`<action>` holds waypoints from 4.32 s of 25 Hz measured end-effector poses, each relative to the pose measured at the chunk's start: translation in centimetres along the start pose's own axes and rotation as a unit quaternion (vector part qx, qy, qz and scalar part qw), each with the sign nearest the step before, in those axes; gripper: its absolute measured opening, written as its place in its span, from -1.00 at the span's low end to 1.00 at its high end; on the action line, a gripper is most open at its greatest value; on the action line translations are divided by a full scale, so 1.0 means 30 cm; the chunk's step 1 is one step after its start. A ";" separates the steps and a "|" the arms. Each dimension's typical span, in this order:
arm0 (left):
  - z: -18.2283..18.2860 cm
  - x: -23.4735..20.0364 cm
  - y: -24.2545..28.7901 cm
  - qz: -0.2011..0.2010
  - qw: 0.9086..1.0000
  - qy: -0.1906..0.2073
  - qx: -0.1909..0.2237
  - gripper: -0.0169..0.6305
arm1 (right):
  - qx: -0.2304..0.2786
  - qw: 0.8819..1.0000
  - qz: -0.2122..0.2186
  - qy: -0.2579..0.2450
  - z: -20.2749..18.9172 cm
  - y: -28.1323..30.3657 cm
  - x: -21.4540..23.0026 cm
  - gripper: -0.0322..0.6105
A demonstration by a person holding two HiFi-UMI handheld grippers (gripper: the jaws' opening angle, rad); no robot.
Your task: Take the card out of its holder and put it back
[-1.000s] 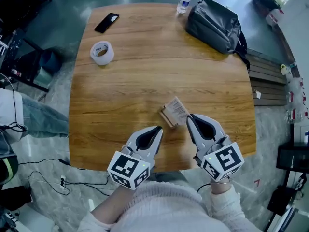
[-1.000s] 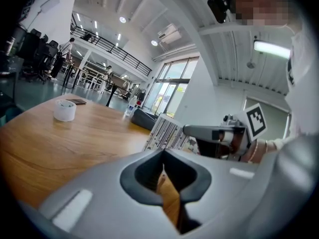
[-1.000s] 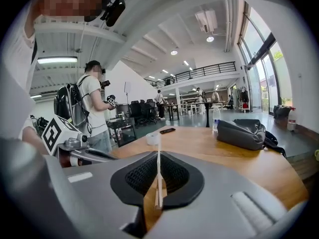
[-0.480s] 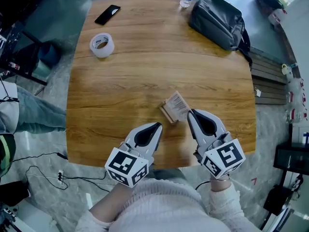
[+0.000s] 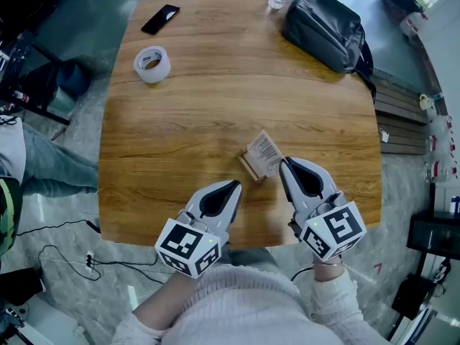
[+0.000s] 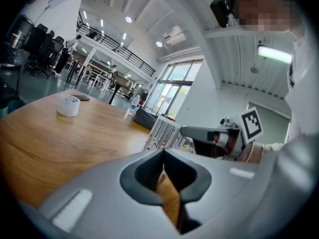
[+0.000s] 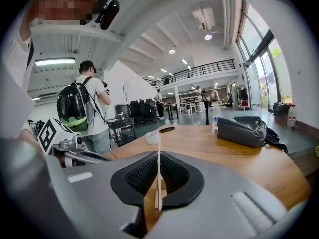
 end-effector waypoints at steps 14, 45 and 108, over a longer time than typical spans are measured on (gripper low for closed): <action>-0.001 0.003 -0.006 0.002 1.000 -0.006 0.001 -0.92 | -0.018 1.000 -0.001 0.003 -0.042 0.018 -0.006 -0.86; -0.009 -0.022 0.010 -0.002 1.000 -0.004 -0.010 -0.92 | -0.045 0.999 0.024 0.017 -0.123 0.049 -0.018 -0.59; 0.075 0.104 0.005 -0.108 0.984 0.109 -0.090 -0.92 | -0.021 0.999 -0.013 0.027 -0.145 -0.195 -0.170 -0.90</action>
Point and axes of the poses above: the fingertips, and each gripper's own axes: y forward along the fingers, x to its right, z out of its top, the point moved 8 cm from there along -y, backward along the fingers, and after that the axes turned 7 degrees about -z, right-handed, at the moved point
